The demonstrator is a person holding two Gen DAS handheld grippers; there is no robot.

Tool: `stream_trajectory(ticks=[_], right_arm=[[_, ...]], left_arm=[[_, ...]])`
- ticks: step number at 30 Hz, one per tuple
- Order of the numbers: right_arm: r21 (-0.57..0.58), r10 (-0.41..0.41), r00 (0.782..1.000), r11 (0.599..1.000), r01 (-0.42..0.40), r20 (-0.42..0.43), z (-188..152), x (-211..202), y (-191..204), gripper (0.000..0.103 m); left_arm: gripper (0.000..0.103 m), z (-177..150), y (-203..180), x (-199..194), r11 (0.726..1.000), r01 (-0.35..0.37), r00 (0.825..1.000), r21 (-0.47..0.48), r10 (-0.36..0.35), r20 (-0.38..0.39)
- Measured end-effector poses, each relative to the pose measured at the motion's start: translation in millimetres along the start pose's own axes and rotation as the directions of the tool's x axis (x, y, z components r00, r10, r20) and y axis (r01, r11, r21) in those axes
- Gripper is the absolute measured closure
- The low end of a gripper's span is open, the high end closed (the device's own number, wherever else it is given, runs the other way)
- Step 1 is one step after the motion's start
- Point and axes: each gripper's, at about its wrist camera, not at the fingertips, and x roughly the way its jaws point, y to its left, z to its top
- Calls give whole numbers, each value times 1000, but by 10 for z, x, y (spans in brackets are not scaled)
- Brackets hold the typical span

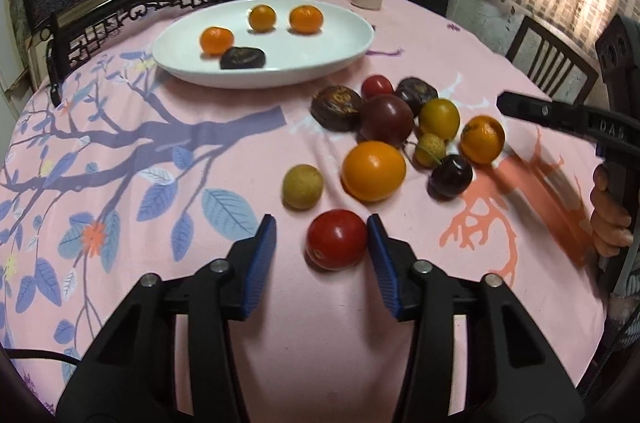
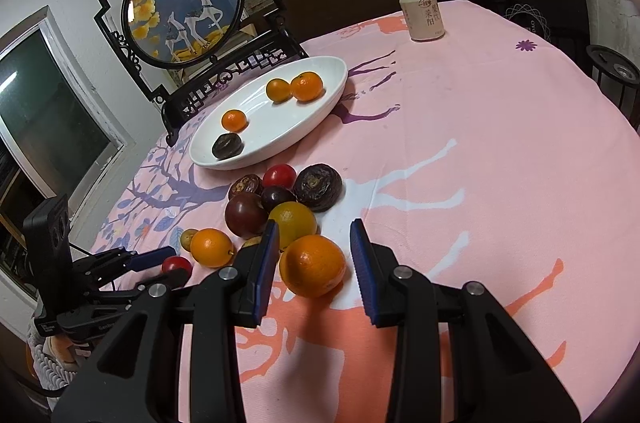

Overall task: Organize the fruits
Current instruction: 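Grasp the red tomato with the left gripper while the right grasps a large orange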

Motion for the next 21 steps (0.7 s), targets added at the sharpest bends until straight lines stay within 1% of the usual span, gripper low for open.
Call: stream_trajectory(ticks=[1,3,4,5,10,14,17,20,21], right_arm=[[0,0,1000,1000,0,-1,-1,1,1,66],[-1,0,1000,1000,0,-5,-8,7,-1,66],[-2,-1,1000,1000,1,-7,-11,14,-1,66],[-2,-2,1000,1000,2,-9,-12,17,-1,66],[9,-3,999,1000,3,-36,-16,65,-24,66],[9,0,998,1000,1,-60,-30,119,-20,66],[-16,-3,996,1000,2,-89,-58,183,32,64],[-58,-19,995,998,14,-95,-76,220,104,63],[-61,-13,994,998,7,-110,-81,253,108,62]], left_arm=[[63,-3,-20,22,1000,1,1000,10,0,-11],[65,-9,-53,45,1000,-3,1000,24,3,-21],[70,-10,-55,40,1000,2,1000,24,-2,-19],[72,-10,-48,30,1000,10,1000,19,-10,-15],[72,-12,-20,-51,1000,12,1000,1,-12,25],[72,-4,79,-114,999,18,998,-48,-15,56],[72,4,115,-112,998,19,998,-66,-16,57],[72,9,116,-105,998,22,998,-64,-19,52],[72,3,116,-99,998,23,999,-63,-20,48]])
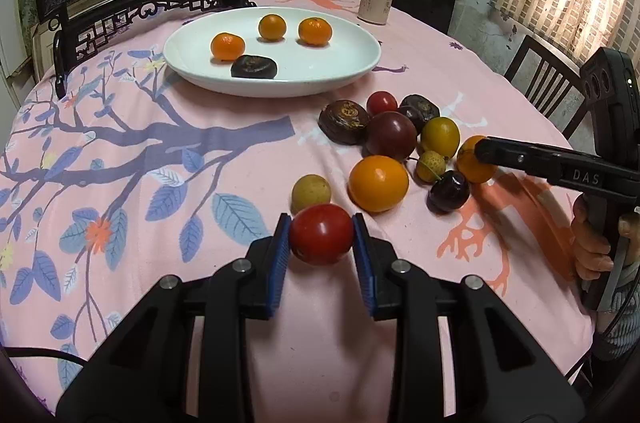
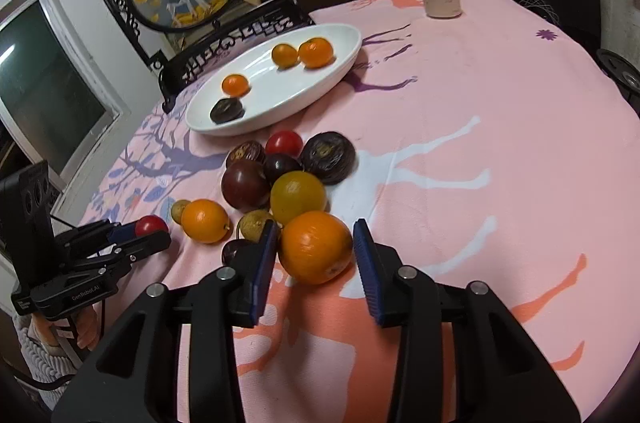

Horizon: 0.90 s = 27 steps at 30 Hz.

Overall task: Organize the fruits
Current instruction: 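Grasp the red tomato with the left gripper while the right grasps a large orange, then carry tomato and orange over the white plate and open both grippers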

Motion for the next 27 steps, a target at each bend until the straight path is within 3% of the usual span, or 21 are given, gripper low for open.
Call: stream_trajectory(ticks=[3,7,13,20,27], right_arm=[[-11,14,999,1000,-15,-48,-13,106,23,59],[-47,13,999,999,-15,-46,-41,108,86,63],[-30,22,999,999,-20,48,18,-63,63,63],[14,30,988,999,-33,154,633,-232,66,63],[-6,22,994,1000,-21,107,1166,328,280,63]], left_arm=[[72,1,8,25,1000,3,1000,-3,-3,-11],[72,4,16,41,1000,5,1000,-8,-5,-18],[72,104,10,-46,1000,-26,999,-4,26,27],[72,823,201,-26,989,-134,985,-61,140,105],[72,1335,468,408,974,-178,978,-142,191,85]])
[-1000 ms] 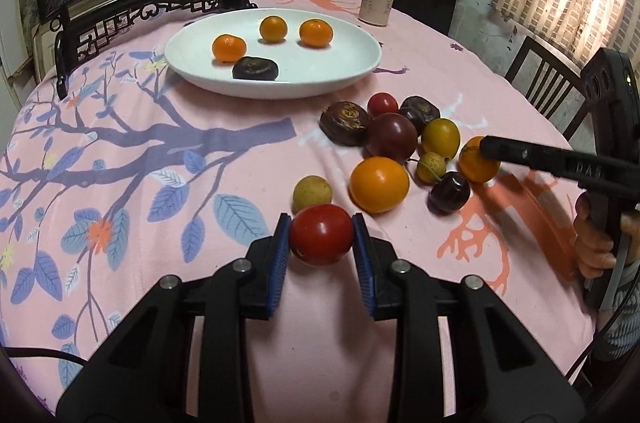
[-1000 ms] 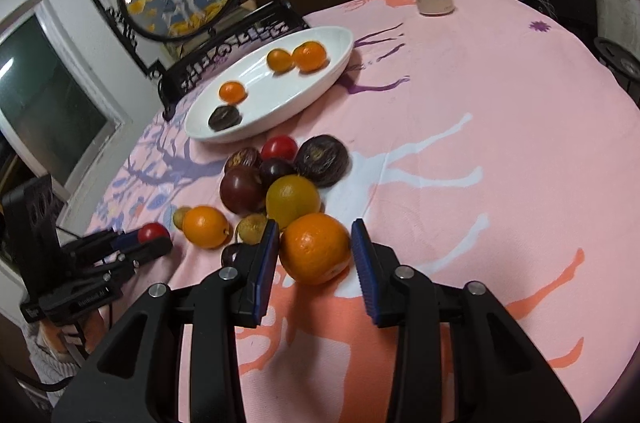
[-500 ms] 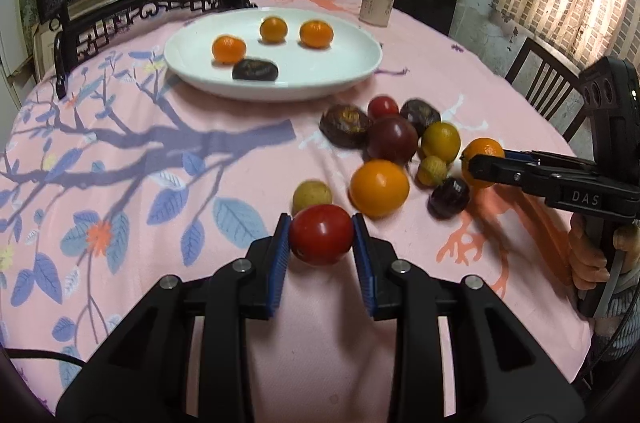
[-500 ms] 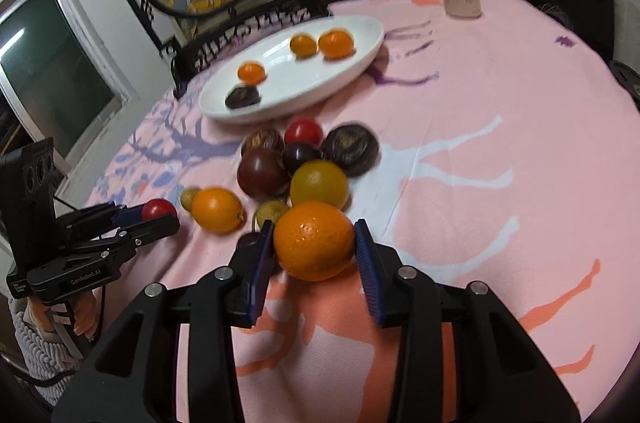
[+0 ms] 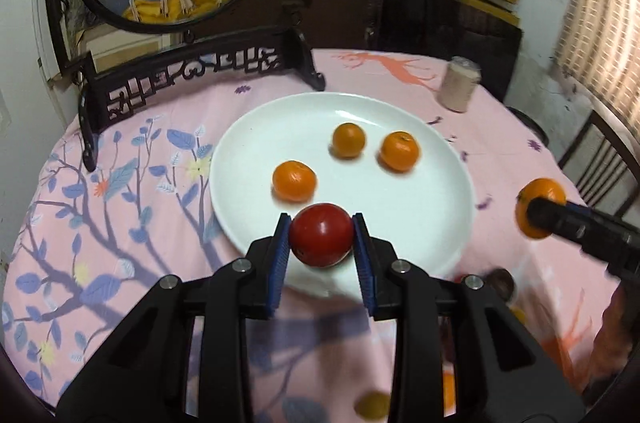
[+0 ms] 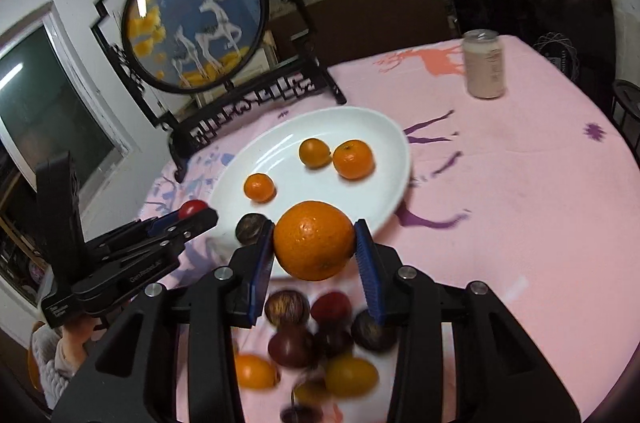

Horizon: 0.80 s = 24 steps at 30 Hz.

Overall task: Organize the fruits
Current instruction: 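Carry tomato and orange over the white plate and open both grippers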

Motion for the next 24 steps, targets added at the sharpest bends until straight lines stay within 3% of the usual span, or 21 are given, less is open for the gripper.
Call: stream_trajectory(ticks=[6,7,8,9,10,17,24], right_arm=[[-51,-51,997,998,48,-50,100,508,103,62],[-55,-54,997,997,51,-55,106,552,104,62],[-58,-65,996,996,61,-64,107,596,99,62],[-62,-69,995,996,65,-67,95,606,91,54],[-63,-66,996,996,62,-57,85,590,76,47],[-25,-30,1000,999,30,-1,19,310,-13,47],[10,-47,999,999,46,10,-387,-71,-189,46]], left_arm=[[70,19,133,317,999,-18,999,-32,17,-30],[67,28,165,334,999,-22,999,-39,21,-26],[55,37,188,341,999,-26,999,-43,25,-23],[46,45,207,326,998,-28,1000,-48,28,-9],[44,46,218,303,998,-32,999,-49,32,3],[33,-102,101,82,997,-73,996,23,72,46],[19,-498,-34,-191,992,-92,994,87,87,60]])
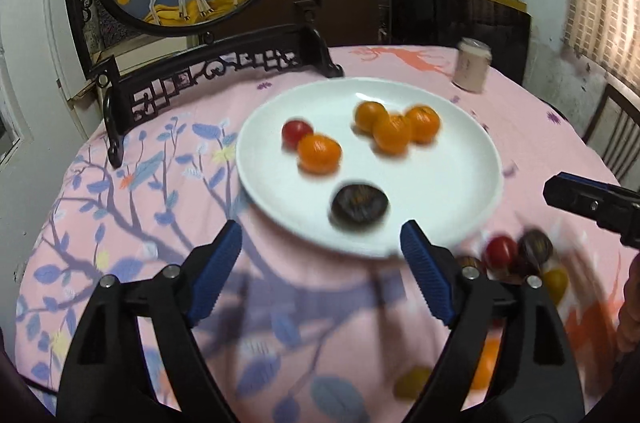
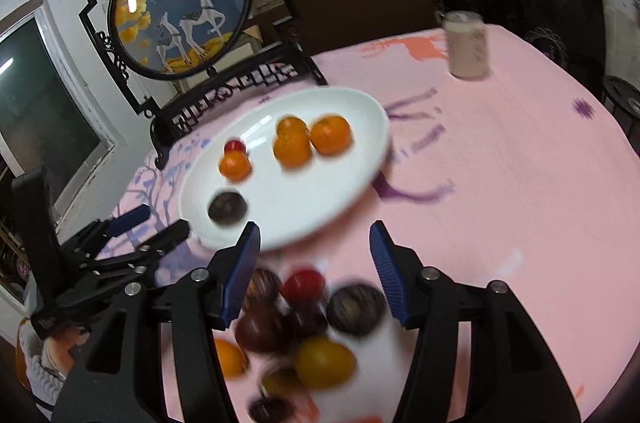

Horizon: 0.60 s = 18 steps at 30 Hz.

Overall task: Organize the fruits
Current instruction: 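Grasp a small yellow-green fruit with the left gripper while the right grasps a dark red plum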

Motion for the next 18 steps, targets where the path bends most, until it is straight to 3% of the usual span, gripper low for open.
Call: stream_trajectory(ticks=[5,8,18], right_arm=[[80,-5,999,997,2,37,-196,-284,-199,44],[108,-15,998,994,9,58,-265,-384,-268,34],[124,-19,998,992,12,58,-333,-452,-304,34]], left_arm=[[12,-303,-23,-280,1000,10,1000,13,-10,0],[12,-439,-28,-374,999,32,999,3,-32,-13],[12,-626,-232,-370,993,62,996,102,-55,-69]])
